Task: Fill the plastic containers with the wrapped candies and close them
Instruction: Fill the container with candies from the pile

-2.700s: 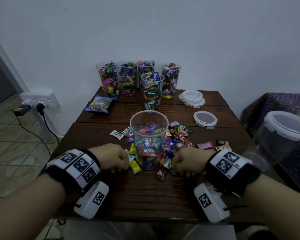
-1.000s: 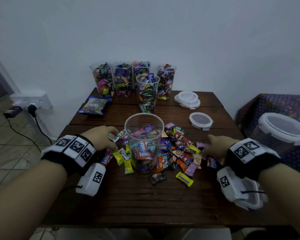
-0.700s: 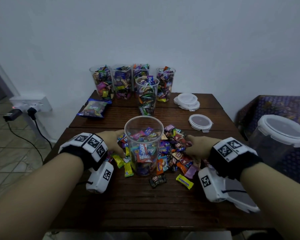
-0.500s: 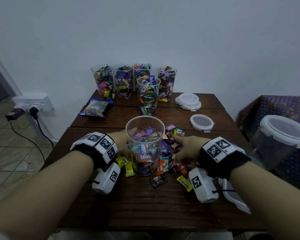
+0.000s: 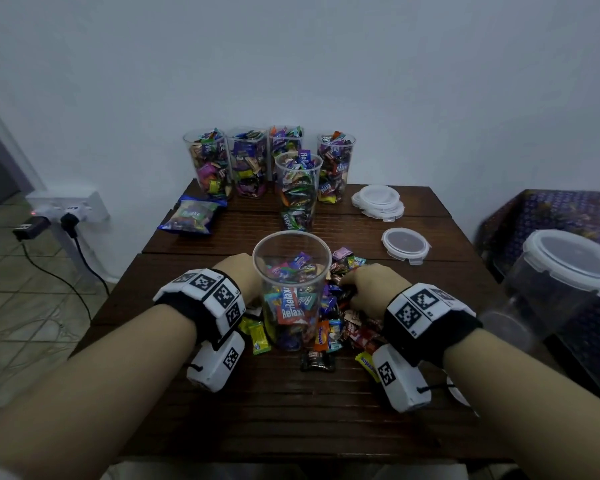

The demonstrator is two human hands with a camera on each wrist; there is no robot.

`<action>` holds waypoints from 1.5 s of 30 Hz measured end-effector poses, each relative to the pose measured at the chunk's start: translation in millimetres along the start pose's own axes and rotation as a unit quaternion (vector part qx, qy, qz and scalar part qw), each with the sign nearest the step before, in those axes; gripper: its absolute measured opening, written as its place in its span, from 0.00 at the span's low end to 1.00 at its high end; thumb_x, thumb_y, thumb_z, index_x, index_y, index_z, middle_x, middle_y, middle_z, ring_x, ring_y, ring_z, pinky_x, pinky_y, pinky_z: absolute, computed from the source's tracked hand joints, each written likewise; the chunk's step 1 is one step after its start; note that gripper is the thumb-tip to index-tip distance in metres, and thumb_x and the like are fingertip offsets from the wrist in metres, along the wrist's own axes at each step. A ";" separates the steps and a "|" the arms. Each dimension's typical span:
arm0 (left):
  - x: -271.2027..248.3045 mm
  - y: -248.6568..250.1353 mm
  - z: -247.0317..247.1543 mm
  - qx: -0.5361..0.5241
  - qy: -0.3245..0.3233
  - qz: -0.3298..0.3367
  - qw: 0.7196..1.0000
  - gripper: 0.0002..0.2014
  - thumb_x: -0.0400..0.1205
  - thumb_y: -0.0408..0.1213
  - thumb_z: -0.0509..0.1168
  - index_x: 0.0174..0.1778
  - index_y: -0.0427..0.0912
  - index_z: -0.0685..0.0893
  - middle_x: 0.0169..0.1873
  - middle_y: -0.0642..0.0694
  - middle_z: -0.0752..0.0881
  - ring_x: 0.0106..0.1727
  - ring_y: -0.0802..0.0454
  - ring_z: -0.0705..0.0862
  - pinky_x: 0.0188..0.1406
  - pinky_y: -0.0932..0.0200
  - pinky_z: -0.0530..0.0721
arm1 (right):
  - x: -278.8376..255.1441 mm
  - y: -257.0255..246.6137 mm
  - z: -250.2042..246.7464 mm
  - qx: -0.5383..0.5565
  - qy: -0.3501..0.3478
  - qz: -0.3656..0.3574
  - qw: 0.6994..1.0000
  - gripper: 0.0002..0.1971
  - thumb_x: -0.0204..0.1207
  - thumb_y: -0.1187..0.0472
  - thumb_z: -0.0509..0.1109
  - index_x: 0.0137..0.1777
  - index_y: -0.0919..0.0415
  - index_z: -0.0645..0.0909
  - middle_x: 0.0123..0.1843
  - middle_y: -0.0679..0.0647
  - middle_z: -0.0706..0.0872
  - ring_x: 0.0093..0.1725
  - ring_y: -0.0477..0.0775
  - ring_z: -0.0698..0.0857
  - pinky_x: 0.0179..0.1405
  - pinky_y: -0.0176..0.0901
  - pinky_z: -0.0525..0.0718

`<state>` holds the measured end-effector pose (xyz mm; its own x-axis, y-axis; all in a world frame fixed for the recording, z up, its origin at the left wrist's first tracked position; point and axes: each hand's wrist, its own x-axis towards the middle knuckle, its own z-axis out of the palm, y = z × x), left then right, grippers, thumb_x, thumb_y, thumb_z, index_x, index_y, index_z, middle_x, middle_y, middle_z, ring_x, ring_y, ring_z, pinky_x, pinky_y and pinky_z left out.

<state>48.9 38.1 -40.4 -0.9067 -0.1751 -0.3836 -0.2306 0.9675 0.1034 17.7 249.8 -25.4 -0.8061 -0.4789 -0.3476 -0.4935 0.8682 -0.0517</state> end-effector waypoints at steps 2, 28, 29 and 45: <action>-7.1 1.6 -4.9 -0.001 0.017 0.011 1.000 0.14 0.86 0.42 0.59 0.53 0.36 0.85 0.51 0.40 0.86 0.52 0.40 0.85 0.57 0.47 0.84 | 0.2 0.1 1.0 0.007 0.006 0.001 1.000 0.19 0.79 0.60 0.65 0.69 0.52 0.77 0.66 0.56 0.82 0.64 0.58 0.80 0.61 0.47 0.80; -59.0 -26.8 -38.6 -0.317 0.324 0.086 0.887 0.12 0.79 0.37 0.69 0.57 0.40 0.88 0.44 0.43 0.88 0.53 0.43 0.86 0.58 0.56 0.79 | -30.8 10.1 -35.8 0.283 0.192 -0.016 0.940 0.07 0.76 0.69 0.67 0.39 0.58 0.81 0.34 0.55 0.83 0.33 0.51 0.79 0.34 0.42 0.79; -61.4 -26.8 -40.3 -0.350 0.329 0.098 0.871 0.08 0.79 0.36 0.70 0.53 0.44 0.89 0.39 0.44 0.88 0.49 0.40 0.87 0.57 0.51 0.82 | -32.7 8.6 -39.5 0.325 0.195 -0.025 0.925 0.06 0.76 0.69 0.68 0.43 0.58 0.83 0.37 0.58 0.86 0.33 0.51 0.81 0.36 0.44 0.82; -87.2 -9.8 -51.6 -0.511 0.344 0.179 0.767 0.13 0.79 0.29 0.68 0.39 0.54 0.87 0.28 0.54 0.88 0.37 0.56 0.89 0.48 0.48 0.88 | -45.5 -49.7 -69.1 0.610 0.144 -0.210 0.750 0.09 0.76 0.78 0.65 0.40 0.65 0.80 0.38 0.60 0.82 0.32 0.50 0.84 0.36 0.37 0.88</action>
<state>112.1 34.5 39.4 -0.8674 -0.3261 0.3758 0.2393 0.3887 0.8897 56.4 219.5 57.6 -0.7875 -0.5987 0.1465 -0.1986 0.0215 -0.9798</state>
